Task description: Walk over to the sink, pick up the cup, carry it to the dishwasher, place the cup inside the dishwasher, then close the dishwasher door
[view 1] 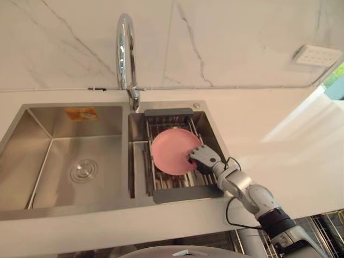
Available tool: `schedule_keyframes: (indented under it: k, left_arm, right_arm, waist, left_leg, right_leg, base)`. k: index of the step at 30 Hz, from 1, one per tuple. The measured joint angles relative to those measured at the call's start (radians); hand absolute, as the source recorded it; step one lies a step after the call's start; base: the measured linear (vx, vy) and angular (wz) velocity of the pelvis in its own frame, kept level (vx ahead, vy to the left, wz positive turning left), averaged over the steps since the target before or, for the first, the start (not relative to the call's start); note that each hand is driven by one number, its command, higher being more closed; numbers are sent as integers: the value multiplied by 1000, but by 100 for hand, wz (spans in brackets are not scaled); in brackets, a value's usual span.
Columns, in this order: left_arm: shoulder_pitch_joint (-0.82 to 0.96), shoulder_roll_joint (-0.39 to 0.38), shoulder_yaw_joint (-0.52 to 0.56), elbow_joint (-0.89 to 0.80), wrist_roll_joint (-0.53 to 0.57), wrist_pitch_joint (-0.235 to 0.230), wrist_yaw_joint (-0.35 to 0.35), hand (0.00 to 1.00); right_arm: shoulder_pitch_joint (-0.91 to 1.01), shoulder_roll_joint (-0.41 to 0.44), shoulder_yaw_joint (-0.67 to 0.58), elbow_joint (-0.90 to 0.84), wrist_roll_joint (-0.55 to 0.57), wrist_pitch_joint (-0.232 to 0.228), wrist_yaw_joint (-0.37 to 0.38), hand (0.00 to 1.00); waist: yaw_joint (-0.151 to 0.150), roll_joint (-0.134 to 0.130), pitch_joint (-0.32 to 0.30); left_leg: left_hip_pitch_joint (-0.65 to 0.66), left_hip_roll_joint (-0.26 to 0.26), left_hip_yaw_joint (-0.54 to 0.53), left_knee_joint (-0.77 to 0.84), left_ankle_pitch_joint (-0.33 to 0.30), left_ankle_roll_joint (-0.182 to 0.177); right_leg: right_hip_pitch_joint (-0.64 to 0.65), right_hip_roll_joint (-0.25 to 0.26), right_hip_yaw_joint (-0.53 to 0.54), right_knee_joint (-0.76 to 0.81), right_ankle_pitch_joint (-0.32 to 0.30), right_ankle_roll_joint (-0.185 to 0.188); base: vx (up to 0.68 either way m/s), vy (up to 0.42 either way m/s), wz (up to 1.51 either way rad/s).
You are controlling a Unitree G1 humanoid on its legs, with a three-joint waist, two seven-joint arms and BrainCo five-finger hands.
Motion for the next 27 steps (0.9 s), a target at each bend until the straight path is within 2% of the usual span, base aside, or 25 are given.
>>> schedule_keyframes:
  k: [6, 13, 22, 27]
  left_arm:
    - [5, -1, -2, -1, 0, 0, 0, 0]
    - [10, -2, -3, -1, 0, -5, 4, 0]
    - [28, -4, -2, -7, -1, -13, 8, 0]
    - [38, -4, -2, -7, -2, -23, 23, 0]
  right_arm:
    - [0, 11, -4, 5, -3, 38, -102, 100]
    - [0, 22, -60, 3, 13, 38, -185, 100]
    - [4, 21, -109, -38, 65, 38, -189, 100]
    - [14, 19, -152, -94, 153, 55, -188, 100]
  waist:
    - [-1, 0, 0]
    - [-5, 6, -1]
    - [-14, 18, -6]
    - [-23, 22, -6]
  left_leg:
    - [2, -4, -3, 0, 2, 2]
    - [17, -4, -6, -1, 2, 2]
    - [18, -4, -6, -1, 3, 4]
    - [19, -4, -6, -1, 3, 4]
  right_leg:
    - [1, -4, -7, 0, 0, 3]
    - [8, -4, -10, 0, -1, 3]
    - [10, -4, -10, 0, -1, 3]
    - [14, -4, -10, 0, -1, 4]
  base:
    - [0, 0, 0]
    - [0, 0, 0]
    - [0, 0, 0]
    - [0, 0, 0]
